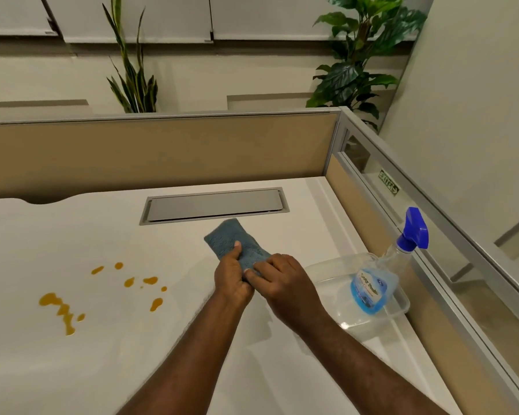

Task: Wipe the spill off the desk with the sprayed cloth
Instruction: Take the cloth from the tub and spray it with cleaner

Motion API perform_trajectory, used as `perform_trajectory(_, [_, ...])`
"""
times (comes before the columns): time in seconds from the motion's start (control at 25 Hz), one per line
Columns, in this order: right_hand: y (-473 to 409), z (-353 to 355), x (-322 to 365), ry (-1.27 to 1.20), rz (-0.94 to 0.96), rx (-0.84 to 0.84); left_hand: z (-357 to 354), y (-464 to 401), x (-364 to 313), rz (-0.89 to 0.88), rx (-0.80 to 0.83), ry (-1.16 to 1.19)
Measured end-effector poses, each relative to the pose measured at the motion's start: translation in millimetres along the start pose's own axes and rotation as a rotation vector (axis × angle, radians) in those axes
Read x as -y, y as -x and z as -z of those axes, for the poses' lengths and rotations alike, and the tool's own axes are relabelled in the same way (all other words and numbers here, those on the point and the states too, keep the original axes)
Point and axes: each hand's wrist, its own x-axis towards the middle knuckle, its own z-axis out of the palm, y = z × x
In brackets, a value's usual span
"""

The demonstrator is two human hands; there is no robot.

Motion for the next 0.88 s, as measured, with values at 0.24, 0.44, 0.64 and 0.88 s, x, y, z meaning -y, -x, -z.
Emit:
perform_trajectory(0.24, [24.3, 7.0, -7.0, -0.137, -0.186, -0.059, -3.2, -3.1, -1.0, -0.098, 0.118, -0.204])
perform_trajectory(0.44, [67.3, 23.0, -36.6, -0.060, -0.696, -0.417, -10.0, -7.4, -20.6, -0.278, 0.249, -0.359])
perform_trajectory(0.64, [81.8, 45.9, -78.0, 0.074, -0.988, -0.696, -9.2, -8.8, -37.8, -0.307, 0.299, -0.436])
perform_trajectory(0.88, [67.8, 55.4, -126.4, -0.305, -1.263, -0.661, -6.6, -4.1, -52.3, -0.327, 0.295, -0.505])
